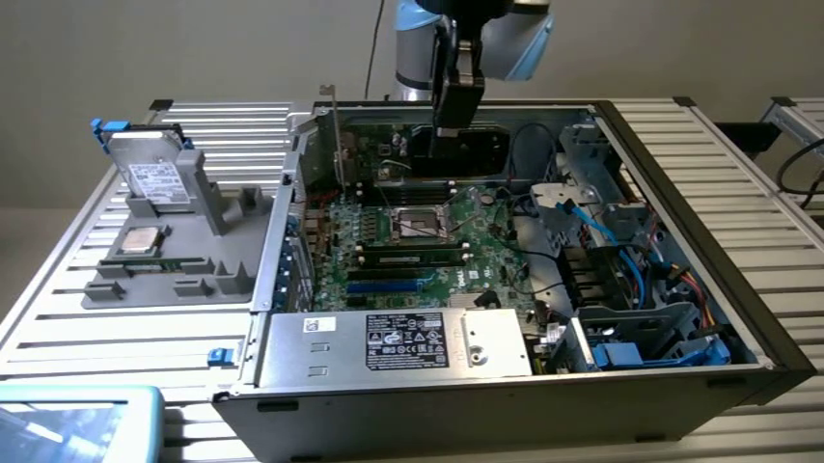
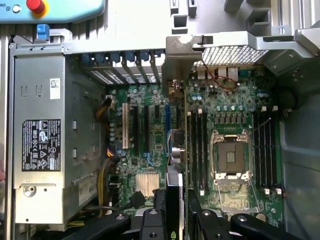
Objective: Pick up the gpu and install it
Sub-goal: 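Insert the gpu into the slot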
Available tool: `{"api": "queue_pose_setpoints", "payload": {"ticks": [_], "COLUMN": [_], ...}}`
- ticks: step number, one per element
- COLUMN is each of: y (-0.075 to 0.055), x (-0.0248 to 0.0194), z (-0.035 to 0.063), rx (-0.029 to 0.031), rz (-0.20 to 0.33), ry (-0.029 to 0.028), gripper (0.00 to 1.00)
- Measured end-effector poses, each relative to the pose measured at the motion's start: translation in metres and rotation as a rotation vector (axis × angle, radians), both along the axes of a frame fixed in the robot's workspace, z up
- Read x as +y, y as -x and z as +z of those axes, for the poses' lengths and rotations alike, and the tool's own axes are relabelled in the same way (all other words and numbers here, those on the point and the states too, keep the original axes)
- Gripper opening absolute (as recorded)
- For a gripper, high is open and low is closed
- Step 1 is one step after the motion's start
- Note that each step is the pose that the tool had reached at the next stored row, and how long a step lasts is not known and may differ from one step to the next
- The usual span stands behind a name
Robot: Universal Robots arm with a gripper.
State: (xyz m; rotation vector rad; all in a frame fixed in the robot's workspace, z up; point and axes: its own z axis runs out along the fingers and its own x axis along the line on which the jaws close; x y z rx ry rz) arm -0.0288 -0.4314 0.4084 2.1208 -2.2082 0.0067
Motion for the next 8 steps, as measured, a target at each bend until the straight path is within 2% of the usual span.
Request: {"api": "queue_pose_setpoints", "payload": {"ticks": [8], "y": [0.010], "x": [0.0020], "z": [-0.0145], "rx": [0.0000], "rz": [0.000], "ry": [0.0000], "gripper": [0.28]}}
